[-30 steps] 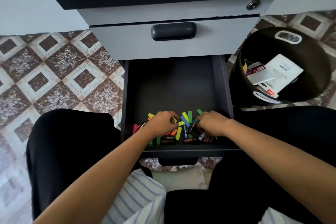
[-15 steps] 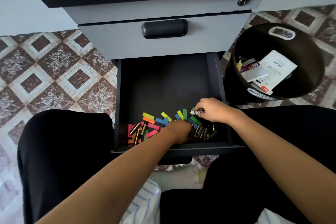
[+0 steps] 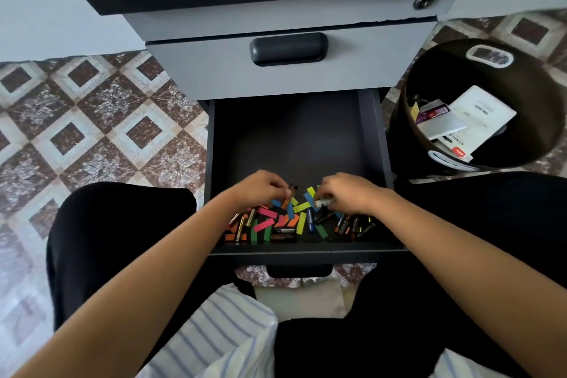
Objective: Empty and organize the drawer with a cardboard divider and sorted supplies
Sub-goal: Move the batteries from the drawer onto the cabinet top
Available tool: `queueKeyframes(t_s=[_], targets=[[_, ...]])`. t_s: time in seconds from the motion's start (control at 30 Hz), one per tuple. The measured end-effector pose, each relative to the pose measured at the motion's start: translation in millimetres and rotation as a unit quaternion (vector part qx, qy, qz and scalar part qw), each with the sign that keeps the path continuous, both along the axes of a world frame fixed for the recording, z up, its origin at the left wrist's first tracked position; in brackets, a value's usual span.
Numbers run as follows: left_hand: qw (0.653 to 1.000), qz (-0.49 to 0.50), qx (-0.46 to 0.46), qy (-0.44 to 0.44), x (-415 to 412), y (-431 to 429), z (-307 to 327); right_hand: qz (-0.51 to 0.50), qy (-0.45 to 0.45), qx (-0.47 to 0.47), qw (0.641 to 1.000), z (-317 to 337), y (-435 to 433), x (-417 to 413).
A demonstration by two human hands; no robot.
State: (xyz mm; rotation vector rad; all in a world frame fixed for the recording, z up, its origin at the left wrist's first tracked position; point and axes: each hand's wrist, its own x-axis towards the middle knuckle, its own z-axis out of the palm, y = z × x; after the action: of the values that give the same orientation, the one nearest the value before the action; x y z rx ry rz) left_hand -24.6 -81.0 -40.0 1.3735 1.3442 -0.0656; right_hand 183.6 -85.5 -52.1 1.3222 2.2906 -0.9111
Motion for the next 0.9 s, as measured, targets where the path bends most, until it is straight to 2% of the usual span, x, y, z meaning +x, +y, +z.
queueKeyframes(t_s=[0.1, 0.23, 0.33, 0.47, 0.53, 0.67, 0.9], targets=[[0.996, 0.081, -0.021, -0.028, -17, 4, 3, 0.111, -0.033, 0.024, 0.993, -10, -9, -17], [0.995, 0.098, -0.01, -0.004, -22, 0, -4, 0.202, -0.069, 0.051, 0.976, -19, -19, -30], [0.997, 0.073, 0.005, 0.021, -22, -7, -9, 0.228, -0.078, 0.09, 0.966, -19, -19, -32], [0.993, -0.041, 0.059, 0.09, -16, -17, -14, 0.235, -0.094, 0.102, 0.962, -23, -20, -28], [0.984, -0.105, 0.079, 0.12, -10, -21, -16, 0.202, -0.082, 0.085, 0.972, -24, -22, -26], [0.957, -0.213, 0.123, 0.152, 1, -27, -22, 0.059, -0.009, 0.035, 0.998, -21, -18, -19], [0.928, -0.286, 0.139, 0.193, 10, -36, -32, -0.106, 0.079, 0.001, 0.991, -5, -11, -16]])
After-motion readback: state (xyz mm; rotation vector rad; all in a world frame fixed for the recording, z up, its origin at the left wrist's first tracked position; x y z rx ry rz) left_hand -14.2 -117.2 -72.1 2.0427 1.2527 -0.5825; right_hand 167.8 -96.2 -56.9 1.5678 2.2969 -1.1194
